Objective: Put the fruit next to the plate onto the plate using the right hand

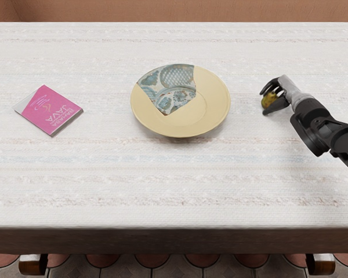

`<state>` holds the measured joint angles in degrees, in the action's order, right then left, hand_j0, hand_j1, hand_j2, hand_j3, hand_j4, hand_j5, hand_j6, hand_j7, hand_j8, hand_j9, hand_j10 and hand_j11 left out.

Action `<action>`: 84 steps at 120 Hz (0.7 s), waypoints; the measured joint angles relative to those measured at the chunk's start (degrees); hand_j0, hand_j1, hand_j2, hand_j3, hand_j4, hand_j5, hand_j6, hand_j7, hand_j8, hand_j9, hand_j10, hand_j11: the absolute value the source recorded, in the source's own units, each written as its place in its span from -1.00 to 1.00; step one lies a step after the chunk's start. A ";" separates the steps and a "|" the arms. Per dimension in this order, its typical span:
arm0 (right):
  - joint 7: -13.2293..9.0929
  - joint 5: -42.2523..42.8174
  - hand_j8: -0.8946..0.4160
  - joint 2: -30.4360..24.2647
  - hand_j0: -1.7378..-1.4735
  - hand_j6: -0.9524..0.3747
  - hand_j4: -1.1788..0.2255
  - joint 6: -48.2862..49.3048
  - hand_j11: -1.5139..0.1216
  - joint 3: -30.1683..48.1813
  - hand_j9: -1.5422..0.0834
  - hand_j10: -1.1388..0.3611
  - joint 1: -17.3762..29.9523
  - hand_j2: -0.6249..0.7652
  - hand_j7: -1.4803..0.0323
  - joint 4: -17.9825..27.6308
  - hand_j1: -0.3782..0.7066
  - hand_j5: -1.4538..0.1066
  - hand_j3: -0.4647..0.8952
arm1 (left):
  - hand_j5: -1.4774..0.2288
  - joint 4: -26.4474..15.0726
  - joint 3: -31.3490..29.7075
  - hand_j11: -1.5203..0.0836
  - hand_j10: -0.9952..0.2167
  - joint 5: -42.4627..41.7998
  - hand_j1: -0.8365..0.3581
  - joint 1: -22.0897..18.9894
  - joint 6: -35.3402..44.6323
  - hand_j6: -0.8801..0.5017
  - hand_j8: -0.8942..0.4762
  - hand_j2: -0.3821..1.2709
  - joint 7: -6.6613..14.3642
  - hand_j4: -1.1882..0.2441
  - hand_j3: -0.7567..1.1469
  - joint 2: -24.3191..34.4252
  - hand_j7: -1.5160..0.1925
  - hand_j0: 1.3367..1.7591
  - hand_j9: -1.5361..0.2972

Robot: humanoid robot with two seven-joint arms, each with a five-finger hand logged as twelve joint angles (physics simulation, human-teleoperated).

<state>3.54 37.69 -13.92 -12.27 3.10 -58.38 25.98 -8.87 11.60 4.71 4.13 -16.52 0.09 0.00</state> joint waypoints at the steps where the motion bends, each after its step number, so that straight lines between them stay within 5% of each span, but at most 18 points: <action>1: 0.01 0.03 -0.42 0.00 -0.31 -0.47 -0.50 -0.01 -0.41 -0.01 -0.32 -0.25 0.00 0.34 -0.40 0.01 0.12 -0.36 -0.32 | 0.70 0.00 0.00 0.86 0.61 0.00 0.94 0.00 0.00 0.24 0.28 -0.53 0.00 0.63 -0.21 0.00 0.74 0.52 0.65; 37: 0.22 -0.27 -0.31 -0.22 -0.34 -0.40 -0.54 0.97 -0.56 -0.66 -0.46 -0.19 -0.47 0.37 -0.51 0.64 0.11 -0.55 -0.31 | 0.70 -0.01 -0.06 0.86 0.61 -0.02 0.94 0.00 0.00 0.24 0.28 -0.53 0.00 0.63 -0.20 0.00 0.74 0.52 0.65; 84: 0.36 -0.38 -0.35 -2.10 -0.37 -0.45 -0.54 4.78 -0.62 -0.21 -0.53 -0.19 -1.68 0.16 -0.54 2.27 -0.05 -0.63 -0.31 | 0.70 -0.01 -0.03 0.86 0.61 -0.05 0.94 0.08 0.00 0.24 0.28 -0.53 0.00 0.63 -0.20 0.00 0.74 0.52 0.65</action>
<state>3.90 37.30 -16.03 -7.49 2.89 -60.06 28.25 -8.88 11.57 4.66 4.21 -16.52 0.09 0.00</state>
